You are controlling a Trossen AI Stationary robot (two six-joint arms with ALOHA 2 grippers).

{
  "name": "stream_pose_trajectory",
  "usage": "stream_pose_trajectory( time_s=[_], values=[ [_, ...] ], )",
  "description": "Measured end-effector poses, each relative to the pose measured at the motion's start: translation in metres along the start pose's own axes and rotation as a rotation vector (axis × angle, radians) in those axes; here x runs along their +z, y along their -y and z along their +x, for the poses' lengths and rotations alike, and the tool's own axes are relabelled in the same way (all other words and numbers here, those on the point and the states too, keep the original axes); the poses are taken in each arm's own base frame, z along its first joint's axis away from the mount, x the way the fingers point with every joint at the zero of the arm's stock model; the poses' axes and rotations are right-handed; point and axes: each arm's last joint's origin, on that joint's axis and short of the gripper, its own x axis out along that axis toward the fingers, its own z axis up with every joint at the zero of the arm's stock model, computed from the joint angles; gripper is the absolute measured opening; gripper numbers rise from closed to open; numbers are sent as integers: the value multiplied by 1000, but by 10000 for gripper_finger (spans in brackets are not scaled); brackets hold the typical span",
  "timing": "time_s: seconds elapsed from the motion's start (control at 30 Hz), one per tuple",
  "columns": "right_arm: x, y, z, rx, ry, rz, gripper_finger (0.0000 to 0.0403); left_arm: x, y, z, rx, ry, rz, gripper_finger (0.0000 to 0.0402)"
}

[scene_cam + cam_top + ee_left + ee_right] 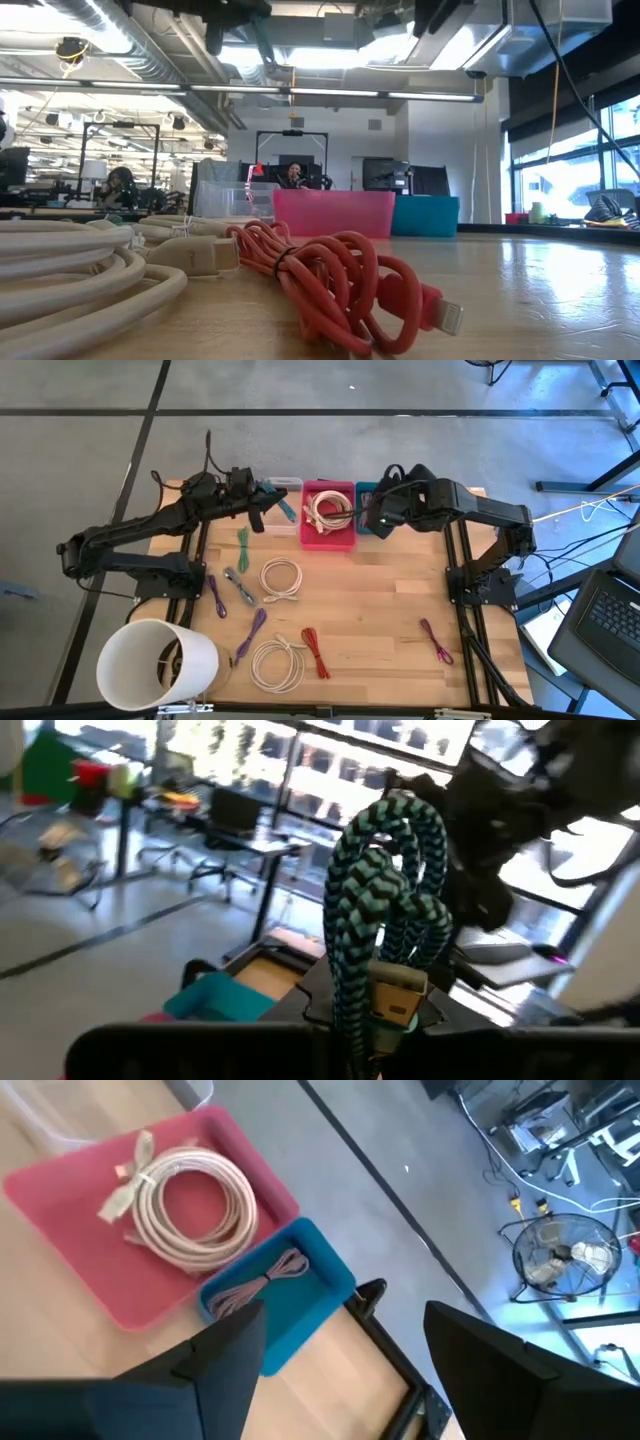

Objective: Pick & Place USB Port
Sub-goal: Put the blue patterned USB cable into the transparent bin

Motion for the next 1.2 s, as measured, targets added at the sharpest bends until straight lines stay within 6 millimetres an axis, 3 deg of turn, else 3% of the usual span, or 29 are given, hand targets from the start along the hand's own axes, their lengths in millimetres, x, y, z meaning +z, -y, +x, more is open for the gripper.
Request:
stream_pose_trajectory(
  time_s=[0.17,0.43,0.63,0.8,0.93,1.2],
  values=[
    [-2,12,1,-13,-4,15,273,11,-7,22,158,-156,27,26],
    [-18,50,-3,-43,-8,64,273,39,-11,78,337,-301,97,26],
    [-41,77,-3,-75,-27,93,273,44,-43,101,525,-307,-75,26],
    [-57,86,0,-90,-46,114,273,36,-84,109,675,-360,-180,26],
    [-59,82,8,-58,-38,135,273,15,-114,119,715,-450,-269,26],
    [-66,68,23,-17,-97,78,273,-26,-138,117,873,-716,-363,26]
  ],
)
